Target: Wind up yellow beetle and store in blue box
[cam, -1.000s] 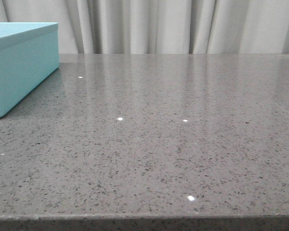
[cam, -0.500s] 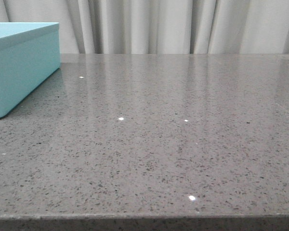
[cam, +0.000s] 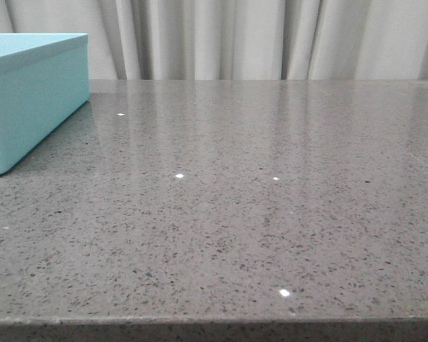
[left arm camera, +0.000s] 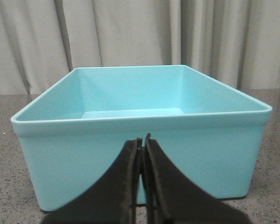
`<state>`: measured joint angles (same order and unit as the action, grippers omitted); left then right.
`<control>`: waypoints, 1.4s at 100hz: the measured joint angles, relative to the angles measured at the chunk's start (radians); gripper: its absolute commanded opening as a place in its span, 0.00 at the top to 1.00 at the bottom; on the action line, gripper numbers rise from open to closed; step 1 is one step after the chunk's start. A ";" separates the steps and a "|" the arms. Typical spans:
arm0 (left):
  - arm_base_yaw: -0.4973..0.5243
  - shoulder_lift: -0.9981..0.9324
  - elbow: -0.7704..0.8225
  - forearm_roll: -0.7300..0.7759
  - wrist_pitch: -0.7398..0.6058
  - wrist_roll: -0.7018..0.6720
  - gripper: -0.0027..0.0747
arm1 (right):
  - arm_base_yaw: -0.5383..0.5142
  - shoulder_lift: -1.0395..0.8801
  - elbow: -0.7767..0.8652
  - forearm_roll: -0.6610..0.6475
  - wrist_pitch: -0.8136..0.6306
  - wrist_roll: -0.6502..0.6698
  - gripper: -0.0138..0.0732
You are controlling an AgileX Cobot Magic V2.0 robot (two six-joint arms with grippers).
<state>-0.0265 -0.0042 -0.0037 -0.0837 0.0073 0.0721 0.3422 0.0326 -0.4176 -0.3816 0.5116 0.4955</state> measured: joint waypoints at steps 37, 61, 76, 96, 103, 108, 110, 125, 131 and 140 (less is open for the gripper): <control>0.000 0.000 0.000 0.000 0.000 0.000 0.99 | 0.000 0.000 0.000 -0.064 0.000 0.000 0.92; 0.000 0.000 0.000 0.000 0.000 0.000 0.99 | -0.074 0.000 0.068 0.005 -0.157 -0.102 0.92; 0.000 0.000 0.000 0.000 0.000 0.000 0.99 | -0.183 0.000 0.155 0.248 -0.299 -0.315 0.92; 0.000 0.000 0.000 0.000 0.000 0.000 0.99 | -0.309 0.000 0.299 0.388 -0.397 -0.467 0.92; 0.000 0.000 0.000 0.000 0.000 0.000 0.99 | -0.331 0.000 0.339 0.395 -0.404 -0.469 0.92; 0.000 0.000 0.000 0.000 0.000 0.000 0.99 | -0.340 0.000 0.363 0.400 -0.414 -0.461 0.92; 0.000 0.000 0.000 0.000 0.000 0.000 0.99 | -0.344 0.000 0.373 0.400 -0.422 -0.457 0.92; 0.000 0.000 0.000 0.000 0.000 0.000 0.99 | -0.347 -0.008 0.439 0.402 -0.504 -0.433 0.92; 0.000 0.000 0.000 0.000 0.000 0.000 0.99 | -0.347 -0.027 0.445 0.400 -0.512 -0.429 0.92; 0.000 0.000 0.000 0.000 0.000 0.000 0.99 | -0.347 -0.041 0.445 0.398 -0.525 -0.427 0.92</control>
<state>-0.0265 -0.0042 -0.0037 -0.0837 0.0073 0.0721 -0.0051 -0.0082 0.0277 0.0164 -0.0137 0.0689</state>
